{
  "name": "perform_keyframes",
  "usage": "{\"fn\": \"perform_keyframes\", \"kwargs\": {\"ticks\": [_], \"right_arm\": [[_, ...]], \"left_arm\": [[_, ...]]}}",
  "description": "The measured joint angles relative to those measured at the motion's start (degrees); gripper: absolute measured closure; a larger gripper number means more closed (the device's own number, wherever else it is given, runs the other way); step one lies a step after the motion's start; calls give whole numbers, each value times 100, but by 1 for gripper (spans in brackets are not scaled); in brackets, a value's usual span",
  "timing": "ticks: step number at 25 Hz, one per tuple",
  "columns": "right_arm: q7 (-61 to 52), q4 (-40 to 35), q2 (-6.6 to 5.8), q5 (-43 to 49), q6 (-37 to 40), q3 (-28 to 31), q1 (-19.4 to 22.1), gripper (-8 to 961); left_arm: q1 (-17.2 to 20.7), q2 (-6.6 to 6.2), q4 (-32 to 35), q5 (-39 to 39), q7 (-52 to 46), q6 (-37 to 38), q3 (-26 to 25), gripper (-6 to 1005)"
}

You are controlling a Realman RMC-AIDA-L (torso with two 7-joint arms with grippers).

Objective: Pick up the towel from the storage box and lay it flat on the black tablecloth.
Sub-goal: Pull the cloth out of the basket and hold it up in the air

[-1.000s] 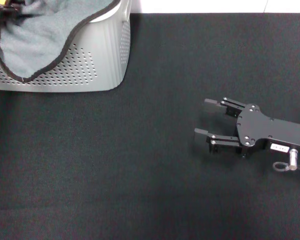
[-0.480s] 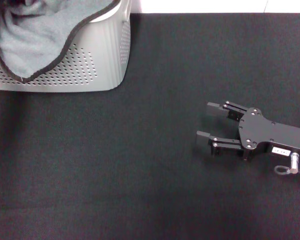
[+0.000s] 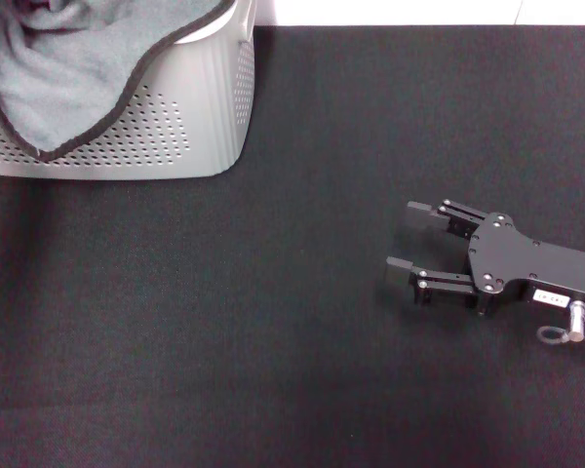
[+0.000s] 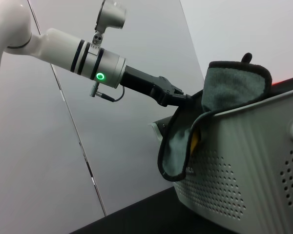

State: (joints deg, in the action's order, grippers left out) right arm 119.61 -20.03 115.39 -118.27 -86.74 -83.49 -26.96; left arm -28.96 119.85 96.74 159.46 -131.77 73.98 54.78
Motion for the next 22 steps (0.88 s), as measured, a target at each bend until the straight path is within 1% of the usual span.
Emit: {"fn": "perform_keyframes", "kwargs": {"ticks": [4, 6, 8, 11, 13, 15, 16, 17, 20, 22], "right_arm": [[0, 0, 0, -4, -6, 0, 14, 199], [1, -6, 0, -7, -25, 0, 16, 201], [8, -53, -8, -8, -44, 24, 29, 204], [63, -214, -74, 16, -171, 138, 52, 208], [81, -452, -165, 17, -328, 219, 68, 211], [71, -757, -263, 10, -505, 349, 128, 214], [66, -907, -288, 11, -589, 447, 172, 215], [66, -1083, -309, 16, -676, 585, 238, 217], [115, -1535, -290, 32, -809, 872, 325, 221], [242, -1773, -268, 55, -811, 998, 383, 224]], "left_arm": [[44, 1, 144, -170, -44, 3, -5, 924], [150, 4, 421, -432, -46, 3, -27, 939], [297, 6, 739, -870, -46, -2, -39, 953], [608, 1, 1378, -2003, 13, -16, -27, 968], [777, -1, 1775, -2814, 139, 33, -3, 969], [791, -22, 1898, -3558, 277, 155, -68, 969], [769, -37, 1899, -3872, 310, 217, -144, 969], [737, -76, 1889, -4395, 348, 314, -302, 969], [742, -196, 1852, -5705, 454, 594, -840, 970], [755, -217, 1855, -6046, 494, 756, -1024, 971]]}}
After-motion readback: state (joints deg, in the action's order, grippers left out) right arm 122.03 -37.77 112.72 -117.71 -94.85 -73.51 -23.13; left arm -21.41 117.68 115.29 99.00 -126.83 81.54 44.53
